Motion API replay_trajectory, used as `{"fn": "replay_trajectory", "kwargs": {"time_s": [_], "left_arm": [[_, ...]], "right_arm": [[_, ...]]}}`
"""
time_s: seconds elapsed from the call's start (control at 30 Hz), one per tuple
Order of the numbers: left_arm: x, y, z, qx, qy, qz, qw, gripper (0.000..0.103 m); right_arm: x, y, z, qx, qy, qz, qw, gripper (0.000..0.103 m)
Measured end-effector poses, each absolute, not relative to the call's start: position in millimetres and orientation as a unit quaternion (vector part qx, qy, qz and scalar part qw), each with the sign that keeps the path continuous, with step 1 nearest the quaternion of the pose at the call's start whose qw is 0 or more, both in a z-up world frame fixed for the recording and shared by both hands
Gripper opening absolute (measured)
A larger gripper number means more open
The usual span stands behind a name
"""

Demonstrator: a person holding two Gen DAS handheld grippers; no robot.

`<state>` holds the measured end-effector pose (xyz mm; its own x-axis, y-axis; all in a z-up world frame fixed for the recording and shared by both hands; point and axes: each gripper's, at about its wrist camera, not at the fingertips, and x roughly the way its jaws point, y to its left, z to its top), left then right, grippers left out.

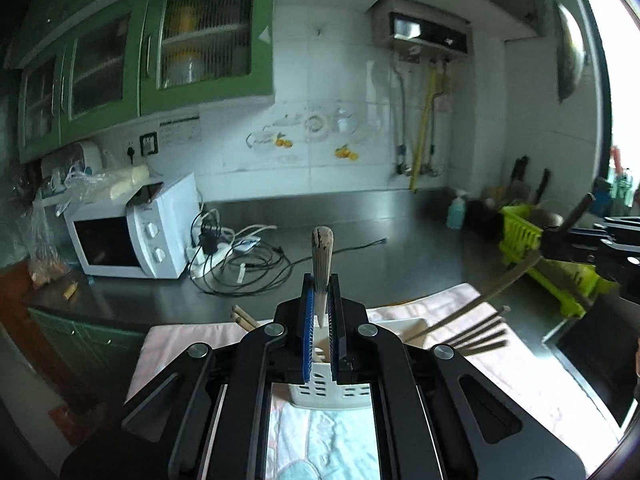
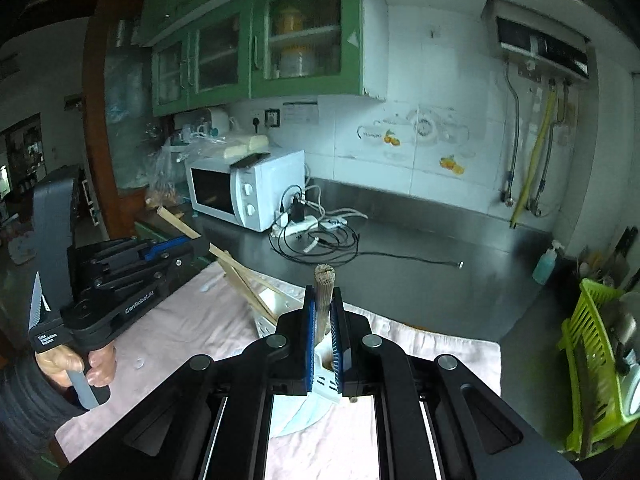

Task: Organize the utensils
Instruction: 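Lower both chopsticks into the white holder and open both grippers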

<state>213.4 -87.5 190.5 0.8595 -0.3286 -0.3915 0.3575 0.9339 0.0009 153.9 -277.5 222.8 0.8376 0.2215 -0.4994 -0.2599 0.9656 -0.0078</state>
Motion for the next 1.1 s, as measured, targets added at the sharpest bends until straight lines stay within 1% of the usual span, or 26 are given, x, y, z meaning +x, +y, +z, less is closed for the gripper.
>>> {"fn": "replay_trajectory", "kwargs": {"time_s": [0.23,0.53,0.57,0.6,0.63,0.67,0.8,0.83,0.87,0.9,0.93,0.97,1.0,1.03,1.07,1.1], "left_arm": [[248,-86,166,0.023,0.242,-0.164,0.956,0.005],[254,-85,160,0.015,0.251,-0.175,0.952,0.006],[255,-84,161,0.015,0.251,-0.172,0.953,0.006],[254,-83,162,0.014,0.250,-0.172,0.953,0.006],[253,-82,163,0.012,0.247,-0.171,0.954,0.008],[252,-81,165,0.011,0.246,-0.171,0.954,0.008],[243,-76,168,0.009,0.241,-0.173,0.955,0.009],[239,-75,168,0.008,0.239,-0.172,0.955,0.012],[235,-74,169,0.007,0.238,-0.169,0.956,0.020],[230,-72,170,0.006,0.235,-0.166,0.958,0.025],[223,-69,170,0.006,0.230,-0.163,0.959,0.033],[217,-67,171,0.007,0.226,-0.160,0.961,0.038],[210,-64,172,0.008,0.222,-0.158,0.962,0.041],[202,-61,172,0.008,0.220,-0.158,0.963,0.049],[195,-59,172,0.007,0.217,-0.157,0.963,0.058],[186,-56,171,0.008,0.213,-0.153,0.965,0.060]], "right_arm": [[187,-282,194,-0.035,0.285,0.111,0.951,0.007],[208,-281,163,-0.033,0.316,0.103,0.942,0.008],[208,-281,163,-0.033,0.315,0.102,0.943,0.009],[208,-282,163,-0.032,0.313,0.101,0.944,0.014],[208,-282,164,-0.030,0.312,0.102,0.944,0.023],[207,-283,165,-0.027,0.309,0.103,0.945,0.026],[198,-283,173,-0.028,0.297,0.101,0.949,0.027],[193,-283,176,-0.028,0.293,0.100,0.951,0.029],[191,-283,177,-0.029,0.290,0.100,0.951,0.029],[187,-283,179,-0.030,0.287,0.100,0.952,0.031],[182,-282,180,-0.031,0.284,0.099,0.953,0.034],[175,-281,182,-0.033,0.279,0.098,0.955,0.035],[168,-280,183,-0.035,0.274,0.098,0.956,0.040],[159,-279,184,-0.035,0.269,0.098,0.957,0.046],[153,-278,184,-0.035,0.266,0.098,0.958,0.048],[146,-276,184,-0.036,0.263,0.097,0.959,0.050]]}}
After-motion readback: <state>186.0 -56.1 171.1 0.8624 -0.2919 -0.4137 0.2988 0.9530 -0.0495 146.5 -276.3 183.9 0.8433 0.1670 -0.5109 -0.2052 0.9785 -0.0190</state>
